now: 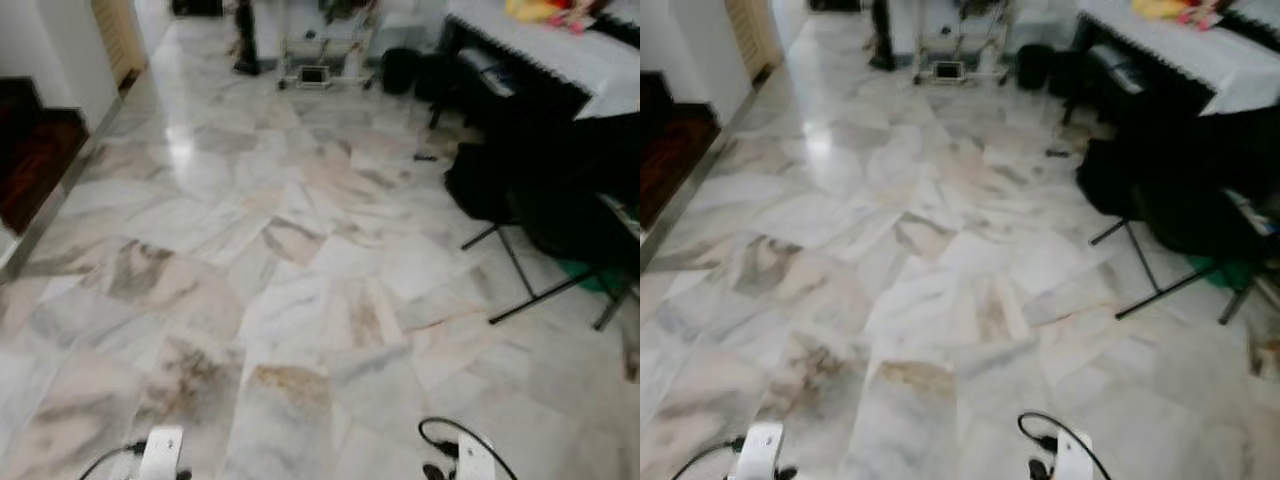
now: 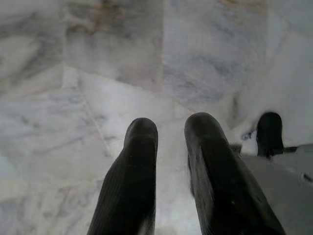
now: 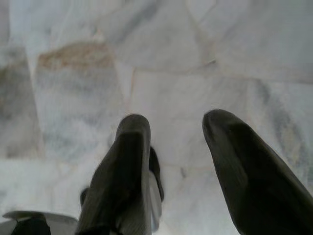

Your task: Setting the table

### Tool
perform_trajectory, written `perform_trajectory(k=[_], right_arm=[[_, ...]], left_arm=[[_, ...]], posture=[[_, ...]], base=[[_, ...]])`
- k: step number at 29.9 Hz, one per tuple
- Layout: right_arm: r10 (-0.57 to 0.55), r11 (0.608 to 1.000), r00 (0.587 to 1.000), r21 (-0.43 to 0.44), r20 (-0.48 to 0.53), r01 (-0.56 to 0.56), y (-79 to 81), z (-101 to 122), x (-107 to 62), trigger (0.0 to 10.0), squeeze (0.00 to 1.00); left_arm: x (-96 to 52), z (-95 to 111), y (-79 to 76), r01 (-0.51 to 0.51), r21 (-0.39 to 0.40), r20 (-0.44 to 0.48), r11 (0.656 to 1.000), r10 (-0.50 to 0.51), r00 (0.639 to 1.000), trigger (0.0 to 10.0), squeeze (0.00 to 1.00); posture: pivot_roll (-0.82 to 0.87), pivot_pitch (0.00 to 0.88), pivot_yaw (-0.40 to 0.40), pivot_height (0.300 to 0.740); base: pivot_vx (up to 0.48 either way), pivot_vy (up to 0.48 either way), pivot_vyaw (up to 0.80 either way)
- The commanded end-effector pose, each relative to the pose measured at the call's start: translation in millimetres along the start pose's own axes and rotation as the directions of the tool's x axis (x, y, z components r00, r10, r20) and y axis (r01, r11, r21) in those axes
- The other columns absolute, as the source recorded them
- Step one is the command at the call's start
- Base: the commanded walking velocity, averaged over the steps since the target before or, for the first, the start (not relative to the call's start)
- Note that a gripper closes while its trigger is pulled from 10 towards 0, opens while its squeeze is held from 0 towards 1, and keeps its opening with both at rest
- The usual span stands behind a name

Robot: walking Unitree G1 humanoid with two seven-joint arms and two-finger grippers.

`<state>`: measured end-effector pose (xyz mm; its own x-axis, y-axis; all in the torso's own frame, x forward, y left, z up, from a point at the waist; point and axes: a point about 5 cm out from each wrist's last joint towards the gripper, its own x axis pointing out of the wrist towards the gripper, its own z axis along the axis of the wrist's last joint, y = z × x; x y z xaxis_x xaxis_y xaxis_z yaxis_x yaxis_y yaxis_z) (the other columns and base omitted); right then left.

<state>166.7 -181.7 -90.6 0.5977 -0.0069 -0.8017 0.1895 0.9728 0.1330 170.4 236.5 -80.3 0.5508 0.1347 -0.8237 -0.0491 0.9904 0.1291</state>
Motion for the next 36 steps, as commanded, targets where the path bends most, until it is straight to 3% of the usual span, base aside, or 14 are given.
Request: perform_trajectory(k=[1, 36], right_arm=[[-0.001, 1.0, 1.0, -0.017, -0.018, 0.0, -0.4, -4.0, -0.8, 10.0, 0.0], [-0.005, 0.998, 1.0, -0.063, -0.029, 0.003, 1.2, -4.7, -0.4, 10.0, 0.0]], left_arm=[[0.0, -2.1, -2.0, 0.008, 0.03, -0.012, 1.0, -0.008, 1.0, 10.0, 0.0], [1.2, 1.9, -8.2, 0.025, 0.029, -0.002, 0.999, -0.025, 1.0, 10.0, 0.0]], posture=[[0.11, 0.008, -0.027, 0.74], [0.1, 0.0, -0.032, 0.74]], base=[[0.0, -0.285, -0.73], [0.0, -0.016, -0.73]])
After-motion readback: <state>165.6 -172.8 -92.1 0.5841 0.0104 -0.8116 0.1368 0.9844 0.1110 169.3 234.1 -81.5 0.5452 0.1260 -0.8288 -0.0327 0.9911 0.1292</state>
